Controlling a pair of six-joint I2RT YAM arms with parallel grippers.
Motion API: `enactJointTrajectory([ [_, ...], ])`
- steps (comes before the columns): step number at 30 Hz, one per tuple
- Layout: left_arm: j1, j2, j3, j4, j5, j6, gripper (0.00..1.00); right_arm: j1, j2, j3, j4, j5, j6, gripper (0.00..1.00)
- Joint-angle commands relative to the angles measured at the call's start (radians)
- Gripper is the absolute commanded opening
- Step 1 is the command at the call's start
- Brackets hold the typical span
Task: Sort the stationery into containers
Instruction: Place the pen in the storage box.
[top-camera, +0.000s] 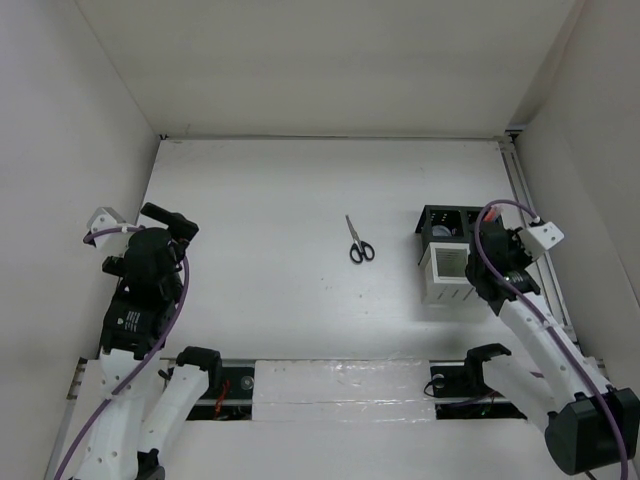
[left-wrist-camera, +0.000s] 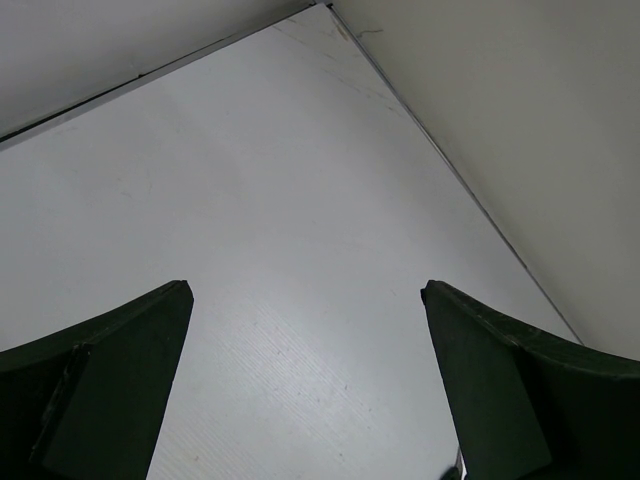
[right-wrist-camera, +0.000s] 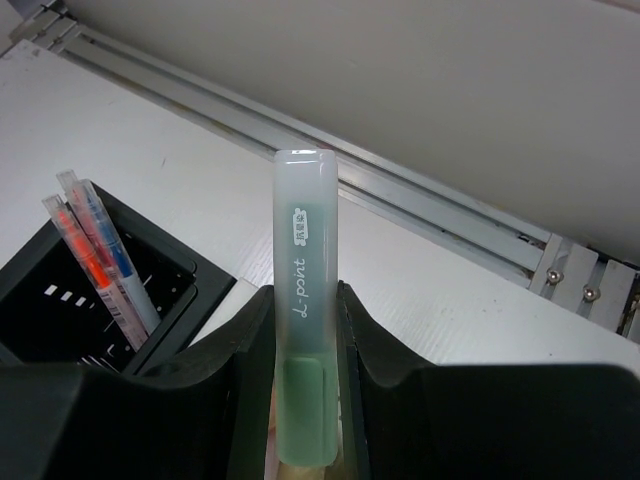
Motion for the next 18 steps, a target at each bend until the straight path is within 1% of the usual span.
enactJointTrajectory([
  [1, -0.004, -0.004, -0.004, 0.033, 0.008, 0.019, 0.99, 0.003, 0.015, 0.046, -0.010, 0.030, 0.022, 0.00],
  [6, -0.004, -0.004, -0.004, 0.033, 0.008, 0.019, 0.99, 0.026, 0.072, 0.080, -0.056, 0.072, 0.031, 0.00],
  [8, -0.004, -0.004, -0.004, 0.033, 0.017, 0.019, 0.99, 0.037, 0.113, 0.106, -0.116, 0.103, 0.064, 0.00],
  [11, -0.004, -0.004, -0.004, 0.033, 0.017, 0.019, 0.99, 0.083, 0.177, 0.143, -0.199, 0.151, 0.173, 0.00],
  [12, -0.004, -0.004, -0.004, 0.033, 0.017, 0.019, 0.99, 0.094, 0.194, 0.152, -0.228, 0.161, 0.173, 0.00],
  [16, -0.004, -0.004, -0.004, 0.033, 0.017, 0.019, 0.99, 0.126, 0.277, 0.201, -0.370, 0.204, 0.354, 0.00],
  [18, -0.004, -0.004, -0.004, 0.033, 0.017, 0.019, 0.99, 0.145, 0.306, 0.227, -0.436, 0.214, 0.394, 0.00],
])
